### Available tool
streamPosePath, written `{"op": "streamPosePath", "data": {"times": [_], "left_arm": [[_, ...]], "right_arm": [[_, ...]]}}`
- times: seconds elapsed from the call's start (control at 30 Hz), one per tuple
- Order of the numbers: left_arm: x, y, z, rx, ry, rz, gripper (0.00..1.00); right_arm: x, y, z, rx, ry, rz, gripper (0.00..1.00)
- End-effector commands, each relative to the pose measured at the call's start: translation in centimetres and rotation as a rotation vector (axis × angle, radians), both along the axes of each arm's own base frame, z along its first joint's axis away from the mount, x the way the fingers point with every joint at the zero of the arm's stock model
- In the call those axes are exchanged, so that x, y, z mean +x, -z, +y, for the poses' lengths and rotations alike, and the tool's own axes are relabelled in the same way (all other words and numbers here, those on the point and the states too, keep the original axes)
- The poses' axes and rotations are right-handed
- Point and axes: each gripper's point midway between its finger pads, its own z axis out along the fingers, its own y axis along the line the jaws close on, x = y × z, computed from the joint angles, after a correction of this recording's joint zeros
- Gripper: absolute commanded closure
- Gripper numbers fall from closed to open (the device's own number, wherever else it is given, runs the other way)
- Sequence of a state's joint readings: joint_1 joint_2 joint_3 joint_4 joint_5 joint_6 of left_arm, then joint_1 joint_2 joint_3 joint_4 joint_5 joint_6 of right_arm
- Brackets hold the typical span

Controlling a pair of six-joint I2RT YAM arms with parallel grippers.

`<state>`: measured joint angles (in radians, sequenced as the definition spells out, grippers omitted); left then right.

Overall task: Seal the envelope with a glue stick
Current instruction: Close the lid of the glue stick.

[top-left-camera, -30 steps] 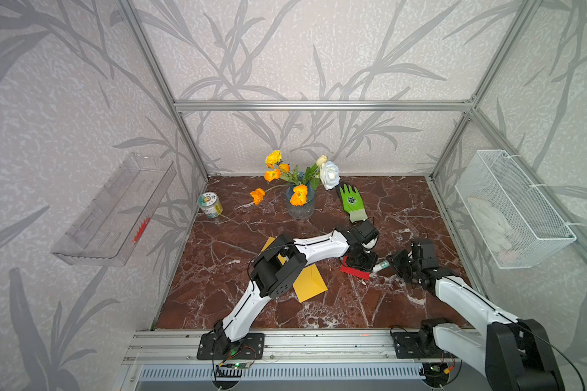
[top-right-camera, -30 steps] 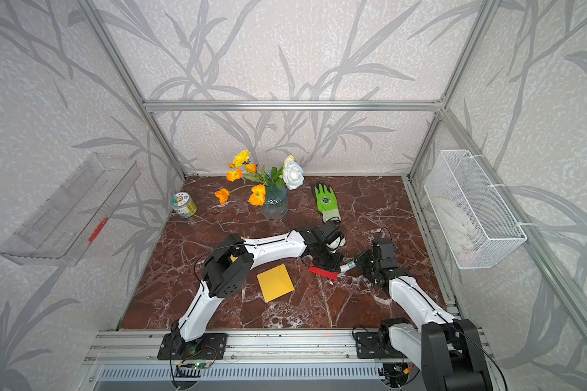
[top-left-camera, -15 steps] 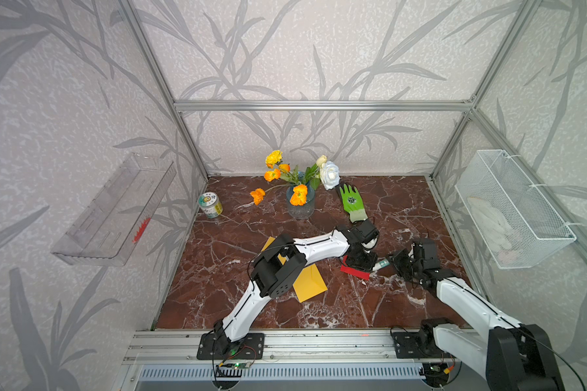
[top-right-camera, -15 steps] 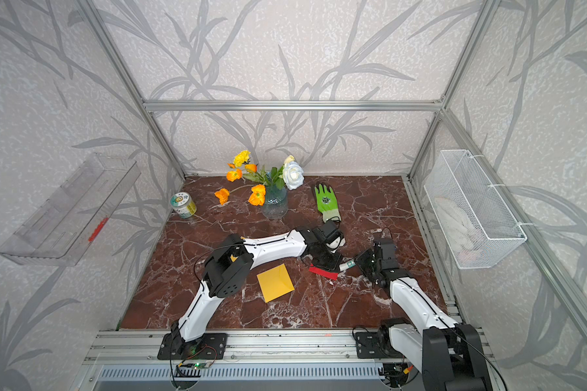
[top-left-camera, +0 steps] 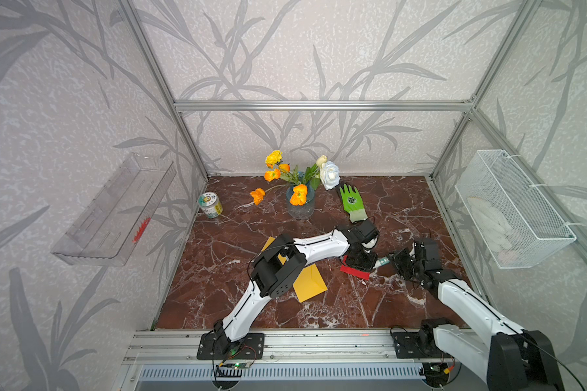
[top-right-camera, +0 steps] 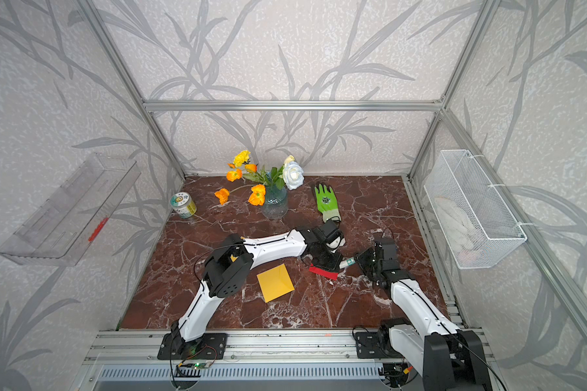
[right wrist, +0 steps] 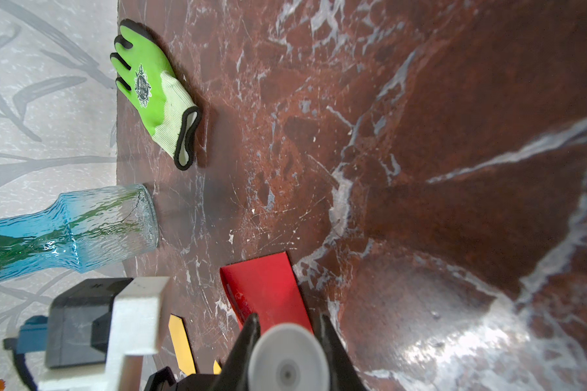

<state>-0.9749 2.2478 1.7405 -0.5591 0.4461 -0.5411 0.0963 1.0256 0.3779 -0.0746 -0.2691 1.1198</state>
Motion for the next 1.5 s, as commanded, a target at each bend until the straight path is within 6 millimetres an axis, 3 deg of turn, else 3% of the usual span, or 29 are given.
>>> {"op": "streamPosePath", "data": {"times": [0.0, 0.37, 1.47], "left_arm": [[0.5, -0.4, -1.1, -0.035, 0.017, -0.033, 1.0], [0.7, -0.7, -0.9, -0.041, 0.014, -0.041, 1.0], [0.2, -0.3, -0.5, -0.034, 0.023, -0.018, 0.97]], "right_arm": [[0.0, -1.0, 1.2, 0.064, -0.037, -0.015, 1.0], [0.1, -2.2, 1.1, 0.081, -0.043, -0.044, 1.0], [-0.1, -1.4, 0.0, 0.108, -0.01, -0.03, 1.0]]}}
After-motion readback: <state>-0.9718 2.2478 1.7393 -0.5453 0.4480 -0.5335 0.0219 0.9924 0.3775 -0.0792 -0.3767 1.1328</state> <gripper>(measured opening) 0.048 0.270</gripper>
